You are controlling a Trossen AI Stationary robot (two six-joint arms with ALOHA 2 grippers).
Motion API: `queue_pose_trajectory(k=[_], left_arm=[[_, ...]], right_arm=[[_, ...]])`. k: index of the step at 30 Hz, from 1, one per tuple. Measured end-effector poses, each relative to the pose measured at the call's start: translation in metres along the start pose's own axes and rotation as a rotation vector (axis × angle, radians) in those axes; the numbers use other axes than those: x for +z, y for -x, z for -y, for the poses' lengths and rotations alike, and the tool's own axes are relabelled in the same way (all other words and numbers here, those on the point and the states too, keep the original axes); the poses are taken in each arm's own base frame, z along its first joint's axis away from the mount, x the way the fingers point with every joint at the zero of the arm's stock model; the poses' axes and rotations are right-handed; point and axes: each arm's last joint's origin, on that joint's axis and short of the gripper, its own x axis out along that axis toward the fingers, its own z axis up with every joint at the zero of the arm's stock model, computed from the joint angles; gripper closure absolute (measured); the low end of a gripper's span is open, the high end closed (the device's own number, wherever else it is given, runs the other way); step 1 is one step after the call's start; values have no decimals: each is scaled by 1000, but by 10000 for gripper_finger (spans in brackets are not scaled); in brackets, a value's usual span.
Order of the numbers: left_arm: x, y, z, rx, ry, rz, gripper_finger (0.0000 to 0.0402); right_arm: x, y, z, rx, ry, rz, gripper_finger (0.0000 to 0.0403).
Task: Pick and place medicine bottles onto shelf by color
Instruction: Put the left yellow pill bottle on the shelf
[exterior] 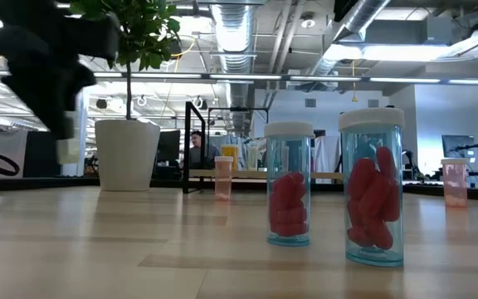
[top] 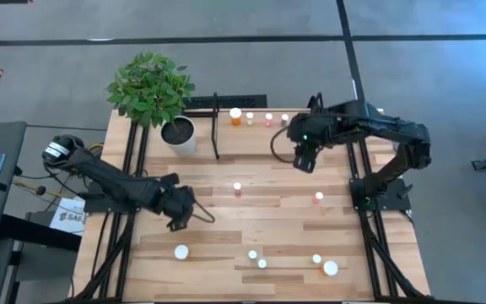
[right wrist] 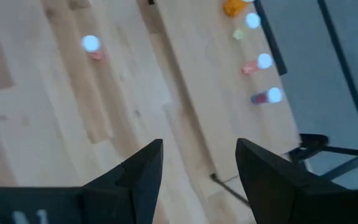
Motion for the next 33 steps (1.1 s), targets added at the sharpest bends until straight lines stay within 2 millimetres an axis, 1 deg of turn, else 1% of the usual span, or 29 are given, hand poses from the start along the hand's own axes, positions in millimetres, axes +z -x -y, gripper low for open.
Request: queue_pose_trajectory(k=[4,7,10,15,17,21,24,27,30,33], left_arm=[[15,-6,-16,-14,28,30,301],[33,-6,-35,-68,63,46,302],[52,-2,-55,-88,111,90,302],[93,18,-86,-90,179,254,302],[109,24,-96,-98,151,279,302],[148,35,-111,-83,76,336,302],[174,30,-116,-65,5,307,302],[191,14,-118,-69,-44,215,302],[204,-2,-119,-96,-70,172,302],[214,-13,-123,-117,-97,165,302]], right_arm=[[-1,1,19,-28,7,0,178],[-4,3,35,-50,20,4,178],[-7,4,50,-72,31,2,178],[-11,4,72,-113,-26,-11,178],[-13,4,80,-128,-51,-16,178],[-15,1,95,-157,-83,-37,178],[-17,0,106,-177,-98,-53,178],[-19,-2,115,-194,-123,-64,178],[-22,-3,123,-210,-152,-75,178],[-24,-3,131,-225,-176,-86,178]])
